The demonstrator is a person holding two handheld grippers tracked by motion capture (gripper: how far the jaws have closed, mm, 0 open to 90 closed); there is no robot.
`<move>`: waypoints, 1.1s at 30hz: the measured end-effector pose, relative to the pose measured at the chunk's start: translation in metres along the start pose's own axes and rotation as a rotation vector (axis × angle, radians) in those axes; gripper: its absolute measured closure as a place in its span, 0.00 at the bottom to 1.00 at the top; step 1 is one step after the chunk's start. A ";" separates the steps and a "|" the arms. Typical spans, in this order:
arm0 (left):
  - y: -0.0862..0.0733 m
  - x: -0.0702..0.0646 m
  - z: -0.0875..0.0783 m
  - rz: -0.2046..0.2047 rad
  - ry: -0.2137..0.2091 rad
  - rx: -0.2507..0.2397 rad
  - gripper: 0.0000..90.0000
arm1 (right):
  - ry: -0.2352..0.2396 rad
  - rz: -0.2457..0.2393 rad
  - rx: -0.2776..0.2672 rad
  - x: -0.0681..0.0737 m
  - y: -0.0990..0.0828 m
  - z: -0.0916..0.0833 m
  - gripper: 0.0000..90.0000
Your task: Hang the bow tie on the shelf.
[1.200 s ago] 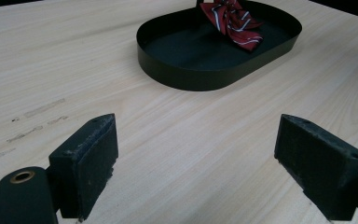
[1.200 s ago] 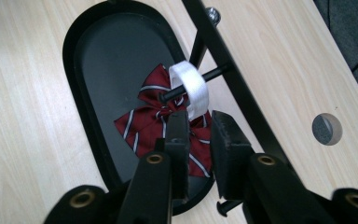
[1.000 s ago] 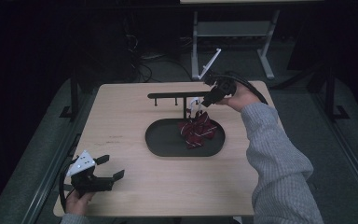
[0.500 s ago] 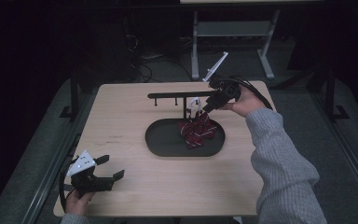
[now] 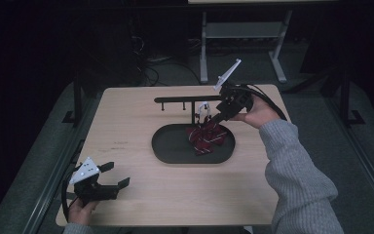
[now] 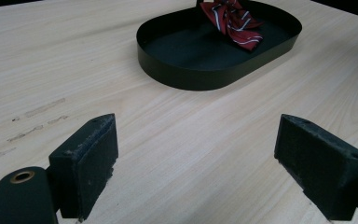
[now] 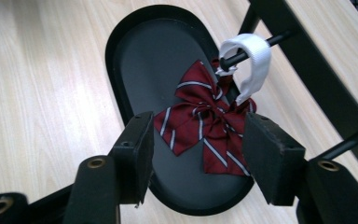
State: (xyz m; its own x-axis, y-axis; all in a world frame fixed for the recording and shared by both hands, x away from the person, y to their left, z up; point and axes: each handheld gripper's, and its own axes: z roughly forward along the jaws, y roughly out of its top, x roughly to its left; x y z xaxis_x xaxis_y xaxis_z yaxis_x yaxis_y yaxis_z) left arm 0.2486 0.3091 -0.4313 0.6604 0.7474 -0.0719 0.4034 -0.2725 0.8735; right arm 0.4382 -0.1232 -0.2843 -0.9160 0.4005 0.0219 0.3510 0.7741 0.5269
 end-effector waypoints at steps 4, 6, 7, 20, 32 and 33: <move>0.000 0.000 0.000 0.000 0.001 0.001 0.15 | -0.005 -0.009 -0.003 0.003 -0.004 0.001 0.45; 0.000 0.000 0.000 0.000 0.002 0.003 0.15 | 0.002 -0.007 -0.006 0.004 -0.005 0.001 0.45; 0.000 0.000 0.000 0.000 0.002 0.002 0.15 | 0.000 -0.006 -0.005 0.005 -0.006 0.001 0.45; 0.000 0.000 0.000 0.000 0.004 0.007 0.15 | 0.007 -0.003 -0.003 0.014 -0.019 0.002 0.43; 0.000 0.000 0.000 0.000 0.006 0.006 0.15 | 0.010 0.018 -0.013 0.018 -0.039 0.003 0.41; 0.000 0.000 0.000 0.001 0.005 0.006 0.15 | 0.010 0.021 -0.011 0.018 -0.041 0.003 0.41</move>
State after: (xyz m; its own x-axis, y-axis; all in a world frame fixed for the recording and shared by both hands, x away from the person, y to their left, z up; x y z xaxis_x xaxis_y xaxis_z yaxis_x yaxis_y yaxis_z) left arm 0.2486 0.3091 -0.4317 0.6574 0.7504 -0.0689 0.4066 -0.2763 0.8708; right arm 0.4082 -0.1460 -0.3079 -0.9103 0.4118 0.0418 0.3684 0.7600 0.5354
